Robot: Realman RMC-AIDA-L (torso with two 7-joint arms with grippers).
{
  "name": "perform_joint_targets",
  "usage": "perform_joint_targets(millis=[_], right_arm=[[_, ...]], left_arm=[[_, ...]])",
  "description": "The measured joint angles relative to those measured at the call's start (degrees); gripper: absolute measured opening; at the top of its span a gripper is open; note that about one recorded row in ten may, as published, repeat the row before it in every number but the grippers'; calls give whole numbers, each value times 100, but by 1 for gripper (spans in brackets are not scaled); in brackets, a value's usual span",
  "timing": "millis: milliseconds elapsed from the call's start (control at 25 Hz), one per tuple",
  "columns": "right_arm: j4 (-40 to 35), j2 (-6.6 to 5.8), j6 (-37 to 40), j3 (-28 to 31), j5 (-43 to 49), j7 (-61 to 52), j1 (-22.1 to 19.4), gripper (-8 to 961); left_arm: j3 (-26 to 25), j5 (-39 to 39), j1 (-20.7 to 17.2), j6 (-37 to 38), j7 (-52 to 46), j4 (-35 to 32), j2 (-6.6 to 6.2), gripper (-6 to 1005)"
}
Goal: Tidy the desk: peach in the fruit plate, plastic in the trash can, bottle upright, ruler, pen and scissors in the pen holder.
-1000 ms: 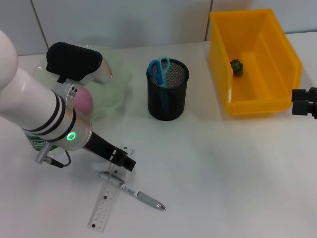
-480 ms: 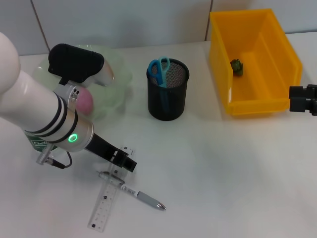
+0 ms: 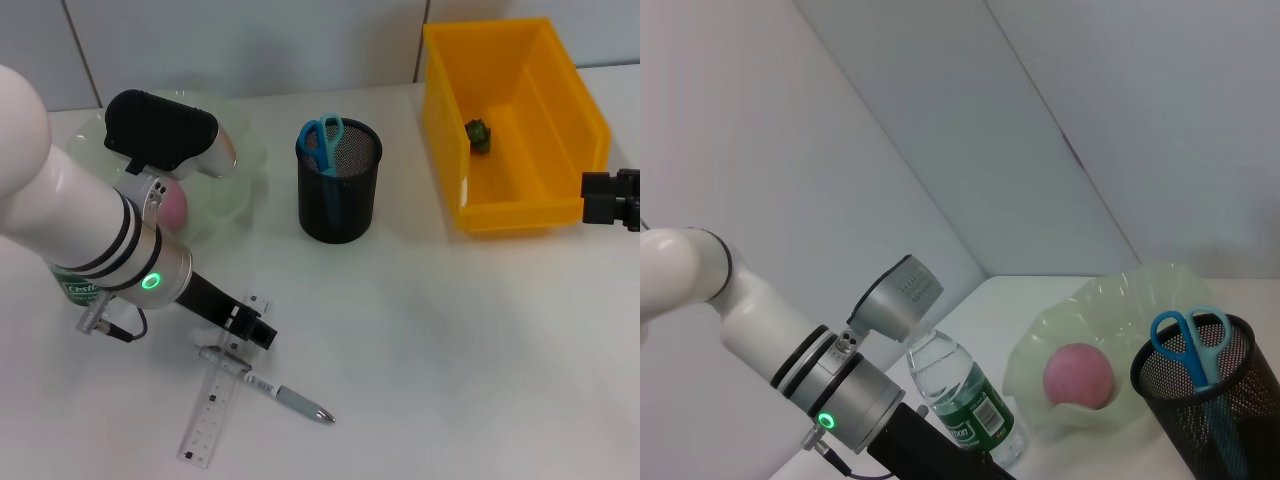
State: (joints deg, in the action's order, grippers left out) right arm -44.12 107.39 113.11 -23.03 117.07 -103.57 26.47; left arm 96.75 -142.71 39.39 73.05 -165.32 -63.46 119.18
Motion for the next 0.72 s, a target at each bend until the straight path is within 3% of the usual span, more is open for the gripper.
perform_joint_targets(millis=[720], right_arm=[[0,18,61,0,-6,-22,16,804]], left_arm=[[71,-2,-20,-20,0,9,0,676]])
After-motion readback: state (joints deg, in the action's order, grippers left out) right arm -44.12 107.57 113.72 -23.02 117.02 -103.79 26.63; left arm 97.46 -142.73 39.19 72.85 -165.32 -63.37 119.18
